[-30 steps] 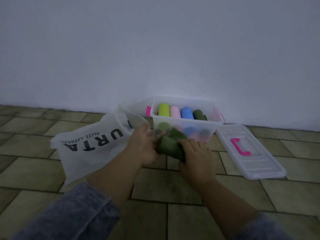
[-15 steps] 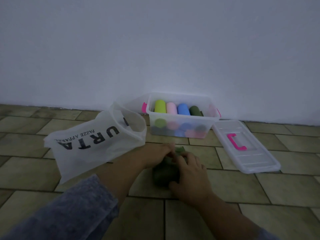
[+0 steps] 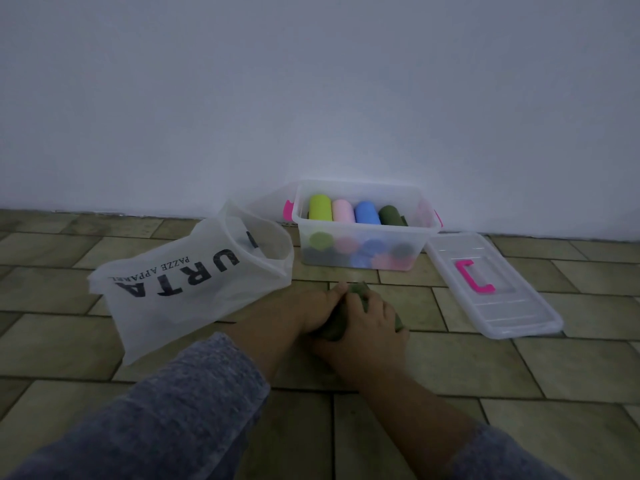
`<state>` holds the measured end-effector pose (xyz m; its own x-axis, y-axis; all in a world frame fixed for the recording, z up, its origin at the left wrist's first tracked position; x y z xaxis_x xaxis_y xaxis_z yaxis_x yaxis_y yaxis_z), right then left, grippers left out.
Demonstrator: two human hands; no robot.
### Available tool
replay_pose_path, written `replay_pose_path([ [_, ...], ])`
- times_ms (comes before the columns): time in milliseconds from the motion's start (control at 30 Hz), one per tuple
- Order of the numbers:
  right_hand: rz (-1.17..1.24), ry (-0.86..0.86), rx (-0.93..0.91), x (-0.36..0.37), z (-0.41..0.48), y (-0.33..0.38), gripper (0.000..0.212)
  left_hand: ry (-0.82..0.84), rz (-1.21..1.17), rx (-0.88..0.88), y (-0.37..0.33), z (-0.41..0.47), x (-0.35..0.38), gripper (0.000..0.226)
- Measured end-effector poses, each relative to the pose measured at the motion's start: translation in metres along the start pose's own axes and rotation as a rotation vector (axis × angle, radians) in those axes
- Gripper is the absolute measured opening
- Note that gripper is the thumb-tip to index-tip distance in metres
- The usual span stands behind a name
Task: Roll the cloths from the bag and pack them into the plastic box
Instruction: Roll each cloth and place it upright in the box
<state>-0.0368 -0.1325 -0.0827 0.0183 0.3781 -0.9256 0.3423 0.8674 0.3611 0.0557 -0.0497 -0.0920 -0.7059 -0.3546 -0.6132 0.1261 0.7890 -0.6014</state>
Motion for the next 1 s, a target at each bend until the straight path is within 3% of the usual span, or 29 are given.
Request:
replay_pose_path([
  [100,-0.022,-0.117,-0.081,-0.008,-0.013,0.001,0.06,0.012,-0.062,0.122,-0.006,0.001,0.003,0.057],
  [167,-0.033,-0.136,-0.105,-0.005,-0.022,-0.003,0.052,0.053,-0.012,0.08,-0.003,0.007,0.008,0.061],
  [367,-0.097,-0.015,-0.029,0.013,-0.03,-0.019,0.053,0.103,0.199,-0.048,-0.005,0.011,0.018,0.073],
  [567,-0.076,0.186,-0.142,0.012,-0.023,-0.027,0.055,0.134,0.285,0.067,-0.004,0.011,0.025,0.059],
  [733,0.088,0.263,-0.173,0.002,-0.017,-0.034,0.032,0.033,0.214,0.187,0.001,0.012,0.028,0.055],
  [867,0.083,0.273,-0.149,0.003,-0.012,-0.036,0.031,-0.123,0.104,0.354,-0.008,-0.011,0.03,0.042],
  [1000,0.127,0.288,-0.135,0.001,-0.006,-0.037,0.031,-0.162,0.11,0.377,0.003,-0.034,0.054,0.042],
])
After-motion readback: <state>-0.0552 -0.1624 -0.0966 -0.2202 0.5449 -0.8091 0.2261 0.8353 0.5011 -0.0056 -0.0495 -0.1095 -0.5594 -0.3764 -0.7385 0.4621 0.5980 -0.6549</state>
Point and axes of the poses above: each hand's wrist, its own z-axis towards the middle knuckle, its own x-axis out of the palm, y = z × x, the point moved 8 cm from there along z, towards the middle knuckle, and after that the axes turned 14 degrees about y, right-handed, at the moved point
